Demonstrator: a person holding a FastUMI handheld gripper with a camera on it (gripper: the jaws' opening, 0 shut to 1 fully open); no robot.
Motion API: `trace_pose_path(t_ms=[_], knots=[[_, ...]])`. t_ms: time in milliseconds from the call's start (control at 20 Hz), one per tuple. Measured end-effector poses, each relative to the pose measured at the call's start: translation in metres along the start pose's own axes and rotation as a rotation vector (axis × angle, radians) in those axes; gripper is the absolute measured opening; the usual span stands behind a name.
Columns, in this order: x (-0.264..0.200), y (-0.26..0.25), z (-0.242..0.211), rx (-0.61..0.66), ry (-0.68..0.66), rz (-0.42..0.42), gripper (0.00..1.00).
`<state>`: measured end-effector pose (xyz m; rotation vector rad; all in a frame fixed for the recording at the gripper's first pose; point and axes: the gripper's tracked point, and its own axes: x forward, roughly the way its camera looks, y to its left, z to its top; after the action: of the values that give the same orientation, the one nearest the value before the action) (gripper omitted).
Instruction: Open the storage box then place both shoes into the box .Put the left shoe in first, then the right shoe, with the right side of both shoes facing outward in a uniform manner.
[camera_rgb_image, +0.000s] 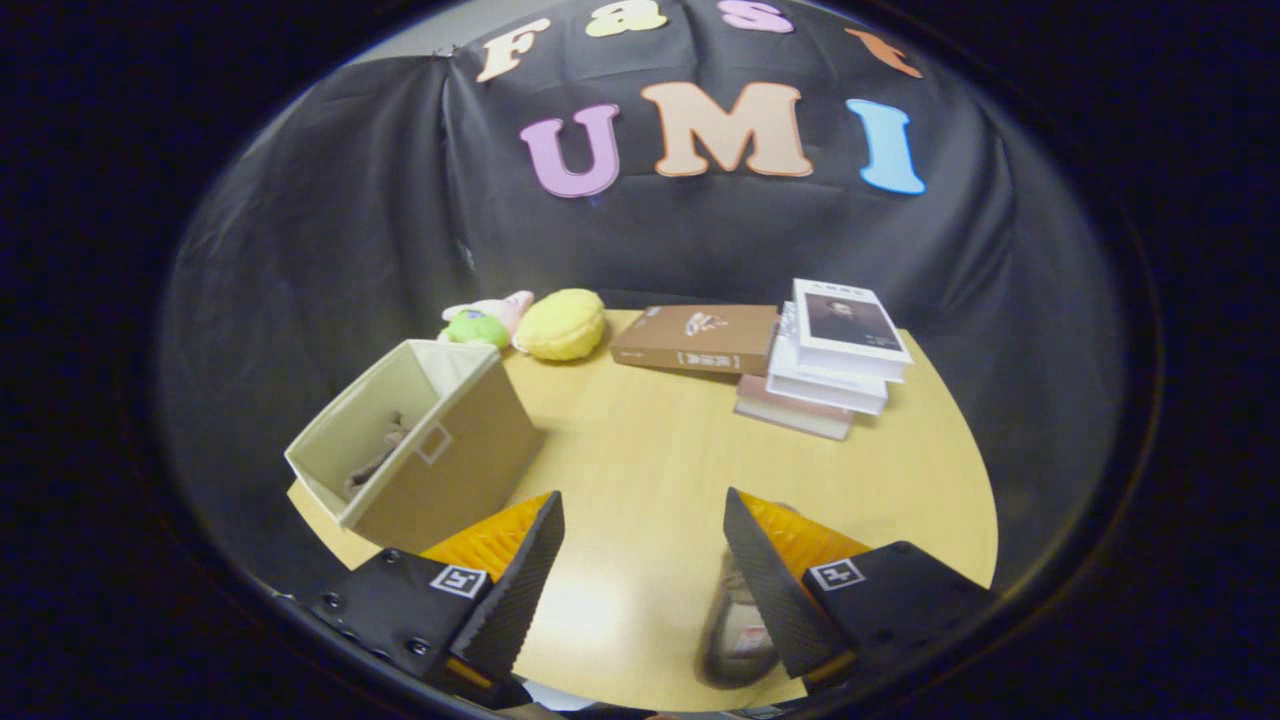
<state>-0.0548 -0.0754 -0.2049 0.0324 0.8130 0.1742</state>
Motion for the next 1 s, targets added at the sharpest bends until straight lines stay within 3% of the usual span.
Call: trace_pose_path(t_ms=[350,900,1000], knots=[[-0.008,-0.079,-0.049,0.067,0.071,-0.090,1.00],[0.010,-0.104,-0.139,0.114,0.259,-0.055,1.00],[0.015,-0.108,-0.152,0.098,0.299,-0.064,0.88]])
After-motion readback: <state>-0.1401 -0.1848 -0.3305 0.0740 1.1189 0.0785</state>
